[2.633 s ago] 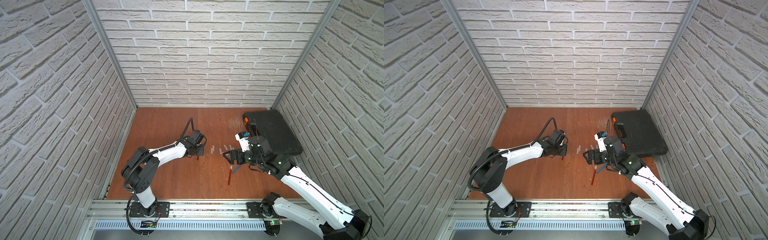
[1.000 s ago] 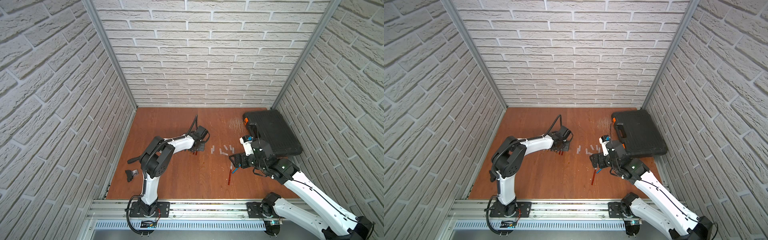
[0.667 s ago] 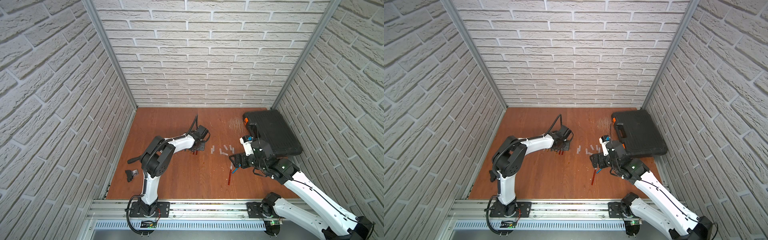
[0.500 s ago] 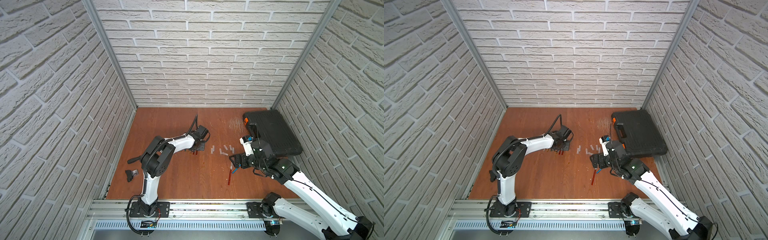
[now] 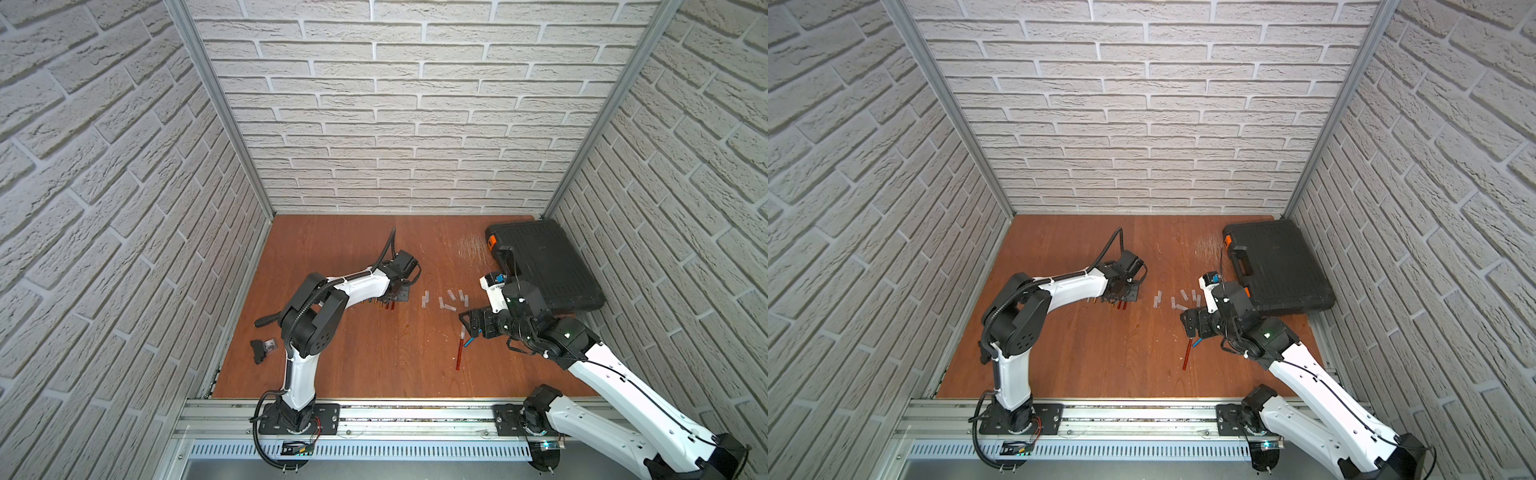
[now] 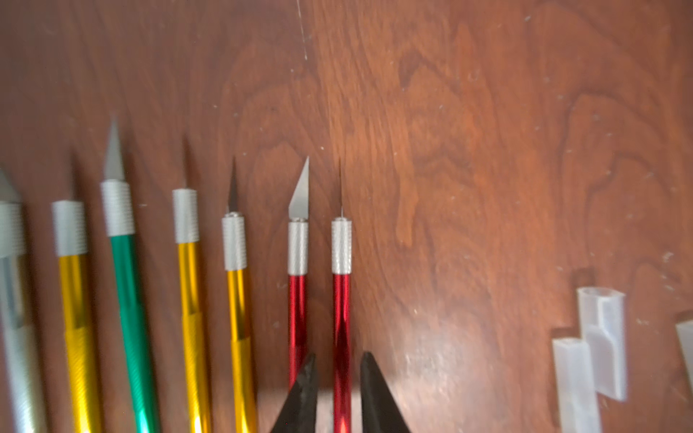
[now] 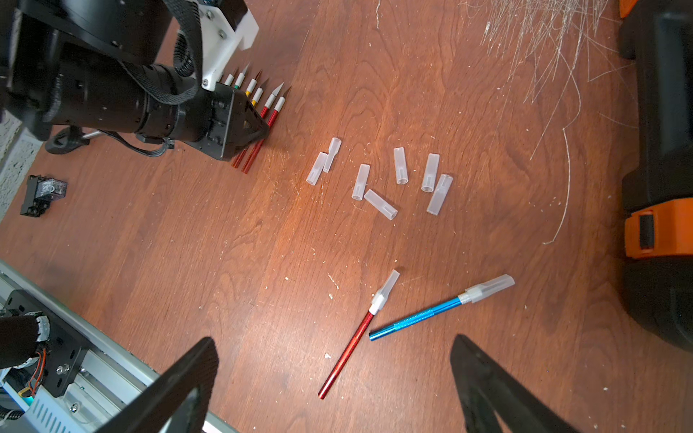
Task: Remove protective caps from carving knives
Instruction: Place the carving knife at the center of the board, then pick up the carving knife from the center of the board.
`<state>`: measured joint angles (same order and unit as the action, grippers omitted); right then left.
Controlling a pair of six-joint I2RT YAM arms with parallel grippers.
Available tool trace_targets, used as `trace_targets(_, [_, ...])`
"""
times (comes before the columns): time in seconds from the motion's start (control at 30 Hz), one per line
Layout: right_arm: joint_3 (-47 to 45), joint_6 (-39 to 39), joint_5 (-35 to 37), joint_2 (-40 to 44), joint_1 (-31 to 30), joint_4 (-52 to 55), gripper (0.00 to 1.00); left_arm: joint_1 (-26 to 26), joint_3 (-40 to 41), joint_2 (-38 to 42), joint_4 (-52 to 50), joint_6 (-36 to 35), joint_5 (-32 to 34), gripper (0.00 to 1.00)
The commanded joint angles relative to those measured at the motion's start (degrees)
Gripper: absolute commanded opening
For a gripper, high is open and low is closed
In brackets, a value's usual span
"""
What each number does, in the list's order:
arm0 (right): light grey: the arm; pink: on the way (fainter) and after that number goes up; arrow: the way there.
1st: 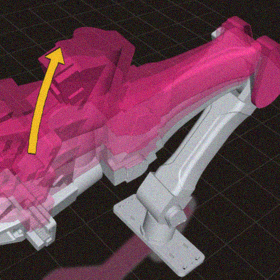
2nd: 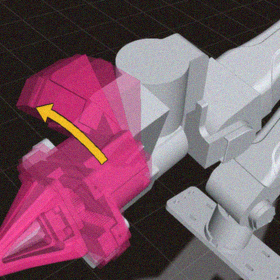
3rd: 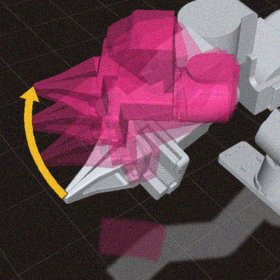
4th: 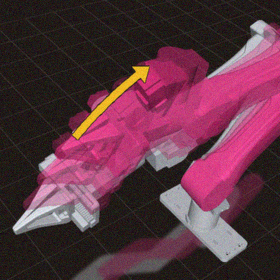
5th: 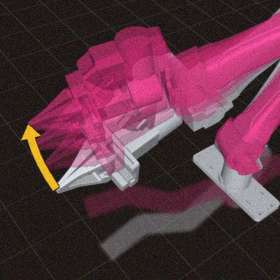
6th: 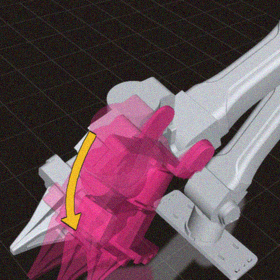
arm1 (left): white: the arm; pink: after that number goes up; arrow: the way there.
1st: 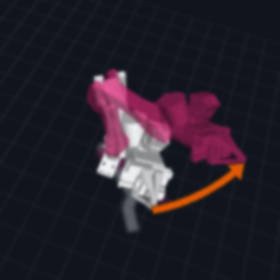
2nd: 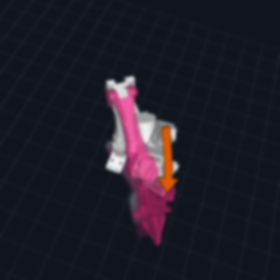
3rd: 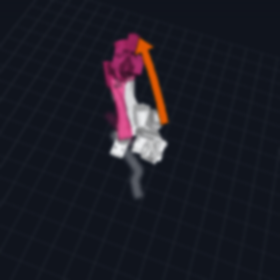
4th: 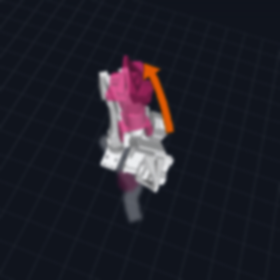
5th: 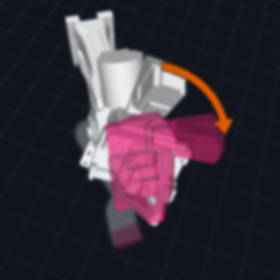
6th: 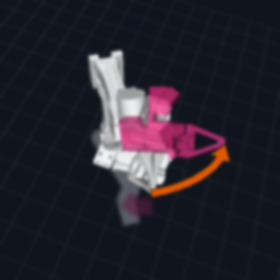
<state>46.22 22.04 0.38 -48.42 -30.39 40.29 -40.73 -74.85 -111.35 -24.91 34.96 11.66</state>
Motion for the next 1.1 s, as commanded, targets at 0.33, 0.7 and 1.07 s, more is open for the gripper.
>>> trace_targets(0.33, [9.2,-0.9,-1.9,0.4,-0.4,16.1,1.0,-13.2,7.5,11.9,2.1,9.8,-0.3,0.26])
trace_targets(0.7, [17.3,-4.1,-4.5,4.1,-0.4,29.8,1.0,-25.6,11.6,13.2,14.6,14.4,-3.0,0.32])
trace_targets(1.07, [18.2,-4.9,2.9,9.6,-0.4,32.3,1.0,-30.5,6.0,5.8,12.9,12.7,-4.4,0.33])
